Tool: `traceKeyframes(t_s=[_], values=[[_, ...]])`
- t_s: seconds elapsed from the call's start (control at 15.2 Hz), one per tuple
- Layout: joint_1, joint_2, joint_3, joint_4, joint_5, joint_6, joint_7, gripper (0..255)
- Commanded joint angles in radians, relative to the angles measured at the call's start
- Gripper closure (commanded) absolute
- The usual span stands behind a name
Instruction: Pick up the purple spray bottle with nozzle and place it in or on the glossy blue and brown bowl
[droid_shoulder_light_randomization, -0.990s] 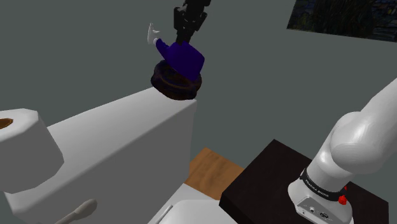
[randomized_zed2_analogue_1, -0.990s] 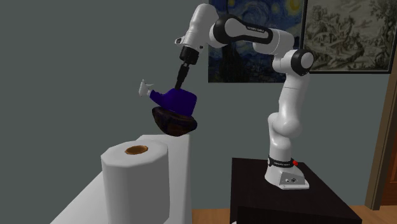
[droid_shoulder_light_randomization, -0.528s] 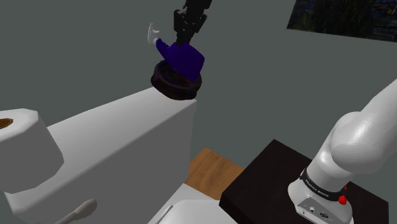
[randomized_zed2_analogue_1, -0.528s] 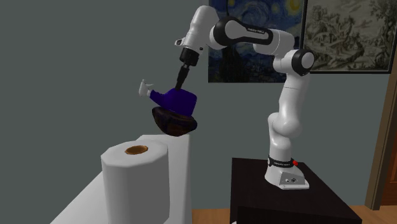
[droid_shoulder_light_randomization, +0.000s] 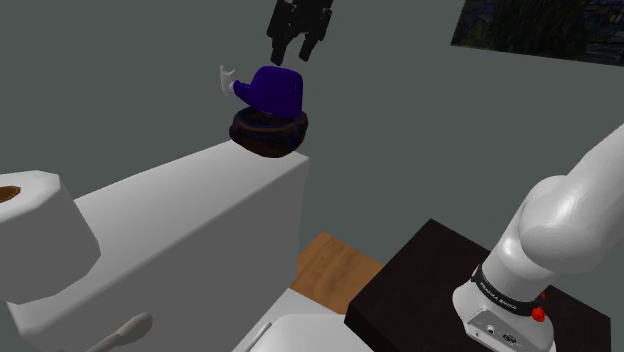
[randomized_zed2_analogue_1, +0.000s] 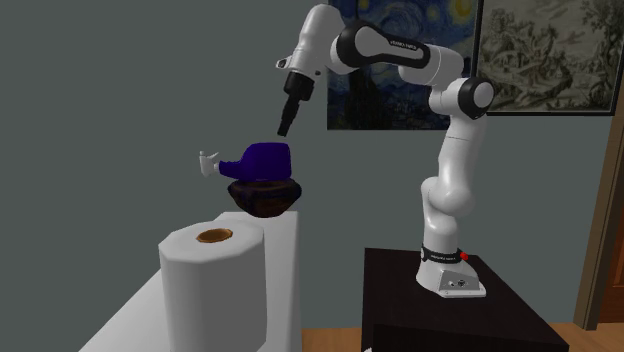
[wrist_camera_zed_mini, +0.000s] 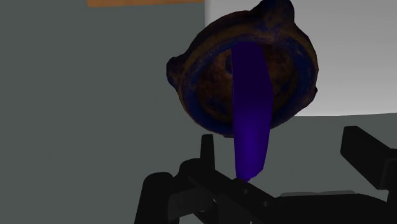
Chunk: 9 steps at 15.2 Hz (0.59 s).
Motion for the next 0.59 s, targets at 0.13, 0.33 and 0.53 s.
traceKeyframes(t_s=[0.13, 0.33, 0.53], values=[[-0.001, -0.011, -0.005, 0.074, 0.005, -0.085, -0.005, 0], [-0.001, -0.011, -0.005, 0.074, 0.005, -0.085, -0.005, 0], [-0.001, -0.011, -0.005, 0.074, 0.005, -0.085, -0.005, 0]])
